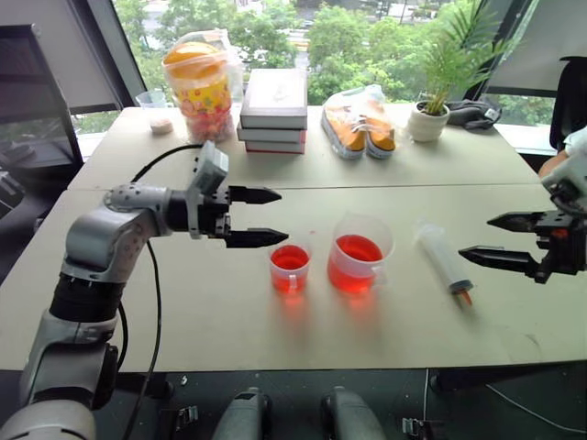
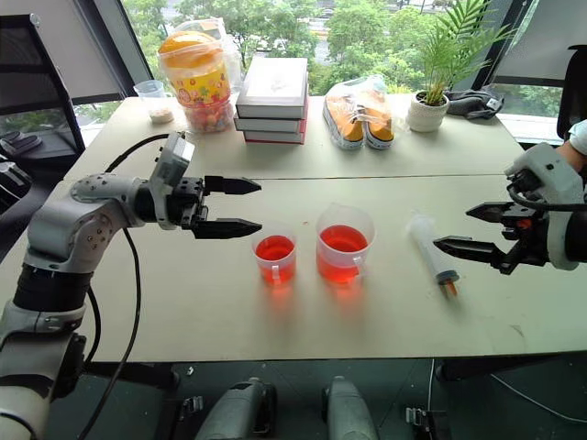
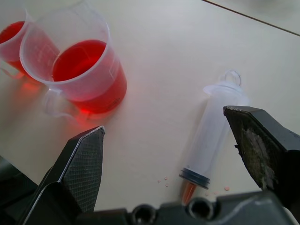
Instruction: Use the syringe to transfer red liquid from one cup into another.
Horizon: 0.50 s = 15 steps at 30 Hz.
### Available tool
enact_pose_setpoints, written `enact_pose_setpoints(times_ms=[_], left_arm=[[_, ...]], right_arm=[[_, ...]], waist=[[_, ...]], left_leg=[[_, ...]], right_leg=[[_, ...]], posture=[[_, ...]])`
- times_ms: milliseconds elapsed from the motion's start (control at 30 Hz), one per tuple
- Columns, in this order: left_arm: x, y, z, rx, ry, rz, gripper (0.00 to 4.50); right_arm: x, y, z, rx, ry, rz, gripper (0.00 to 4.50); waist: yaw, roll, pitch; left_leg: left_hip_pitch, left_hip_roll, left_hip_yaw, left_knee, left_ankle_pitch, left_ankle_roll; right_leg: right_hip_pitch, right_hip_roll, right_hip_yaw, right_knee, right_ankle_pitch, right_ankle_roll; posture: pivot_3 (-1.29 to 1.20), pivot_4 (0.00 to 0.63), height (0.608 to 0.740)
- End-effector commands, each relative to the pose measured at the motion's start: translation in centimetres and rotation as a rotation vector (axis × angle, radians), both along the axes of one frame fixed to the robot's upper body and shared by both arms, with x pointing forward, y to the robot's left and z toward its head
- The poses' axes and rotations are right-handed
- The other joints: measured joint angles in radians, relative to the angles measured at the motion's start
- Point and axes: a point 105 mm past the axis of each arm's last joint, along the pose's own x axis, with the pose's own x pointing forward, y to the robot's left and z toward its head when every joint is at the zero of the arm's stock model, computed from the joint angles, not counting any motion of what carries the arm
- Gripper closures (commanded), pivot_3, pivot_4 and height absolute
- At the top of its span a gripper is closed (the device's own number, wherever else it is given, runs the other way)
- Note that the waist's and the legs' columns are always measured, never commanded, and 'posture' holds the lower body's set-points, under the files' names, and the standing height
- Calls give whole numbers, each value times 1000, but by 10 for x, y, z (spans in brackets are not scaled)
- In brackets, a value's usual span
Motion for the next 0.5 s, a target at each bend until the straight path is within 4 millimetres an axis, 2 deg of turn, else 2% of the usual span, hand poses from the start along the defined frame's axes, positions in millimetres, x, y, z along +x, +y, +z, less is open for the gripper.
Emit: enact_pose_setpoints(times_ms=[33, 200, 300, 500], left_arm=[[2, -7, 10, -7, -61, -24, 0], [5, -17, 7, -27, -73, -43, 0], [4, -19, 6, -51, -59, -53, 0], [2, -19, 5, -75, -57, -21, 0]], right_arm=[[21, -12, -10, 21, 54, -91, 35], [60, -23, -25, 65, 153, -211, 35], [80, -28, -39, 33, 212, -254, 35], [100, -31, -77, -66, 351, -235, 35]], waist=[[-3, 0, 0], [-2, 0, 0], [-2, 0, 0], [1, 0, 0]], left_leg=[[0, 0, 0, 0, 0, 0], [1, 0, 1, 0, 0, 0], [-1, 0, 2, 0, 0, 0], [-5, 0, 2, -1, 0, 0]], right_leg=[[0, 0, 0, 0, 0, 0], [-1, 0, 1, 1, 0, 0], [-2, 0, 1, 0, 0, 0], [-6, 0, 1, 1, 0, 0]], posture=[[0, 150, 740], [0, 150, 740], [0, 150, 740], [0, 150, 740]])
